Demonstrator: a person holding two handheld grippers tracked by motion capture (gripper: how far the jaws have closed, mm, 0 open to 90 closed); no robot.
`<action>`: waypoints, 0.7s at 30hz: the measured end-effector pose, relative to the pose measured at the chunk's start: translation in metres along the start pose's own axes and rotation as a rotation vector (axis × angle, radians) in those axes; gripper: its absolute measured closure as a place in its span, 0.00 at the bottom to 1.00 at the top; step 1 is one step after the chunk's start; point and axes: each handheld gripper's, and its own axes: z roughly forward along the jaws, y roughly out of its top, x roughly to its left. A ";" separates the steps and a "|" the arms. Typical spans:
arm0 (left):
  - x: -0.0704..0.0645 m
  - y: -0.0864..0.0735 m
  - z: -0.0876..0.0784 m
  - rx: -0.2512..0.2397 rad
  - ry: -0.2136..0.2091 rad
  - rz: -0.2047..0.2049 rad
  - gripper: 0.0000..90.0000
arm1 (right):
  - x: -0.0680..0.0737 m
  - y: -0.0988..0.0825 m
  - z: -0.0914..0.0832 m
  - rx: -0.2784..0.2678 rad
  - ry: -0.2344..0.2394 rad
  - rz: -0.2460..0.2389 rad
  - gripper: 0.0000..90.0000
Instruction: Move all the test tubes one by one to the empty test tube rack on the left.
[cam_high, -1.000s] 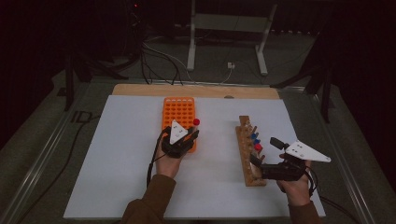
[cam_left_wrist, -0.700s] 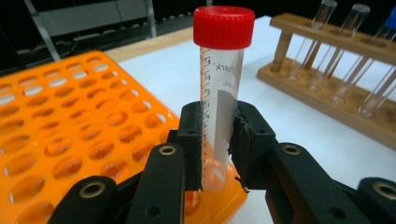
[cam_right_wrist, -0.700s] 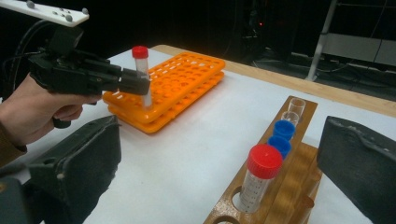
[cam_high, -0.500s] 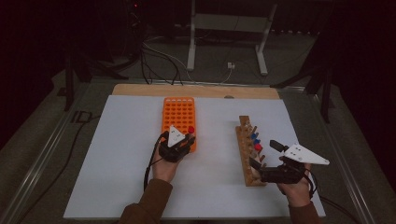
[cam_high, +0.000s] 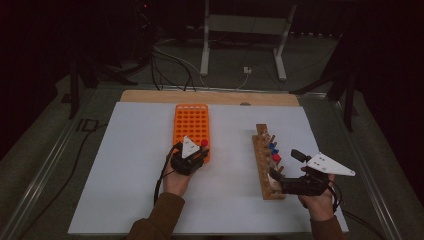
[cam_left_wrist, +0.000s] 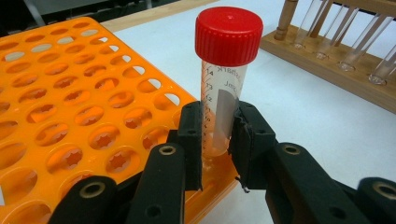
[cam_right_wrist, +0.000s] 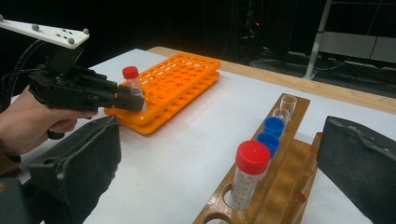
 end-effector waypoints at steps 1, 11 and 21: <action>0.000 0.000 0.000 0.002 0.001 0.001 0.83 | 0.000 0.000 0.000 0.002 -0.001 0.002 0.00; 0.002 -0.003 0.000 -0.020 -0.009 -0.072 0.53 | -0.007 -0.008 0.006 0.026 0.002 0.035 0.00; -0.002 0.005 -0.021 -0.098 -0.014 -0.150 0.07 | -0.014 -0.016 0.015 0.091 -0.020 0.056 0.11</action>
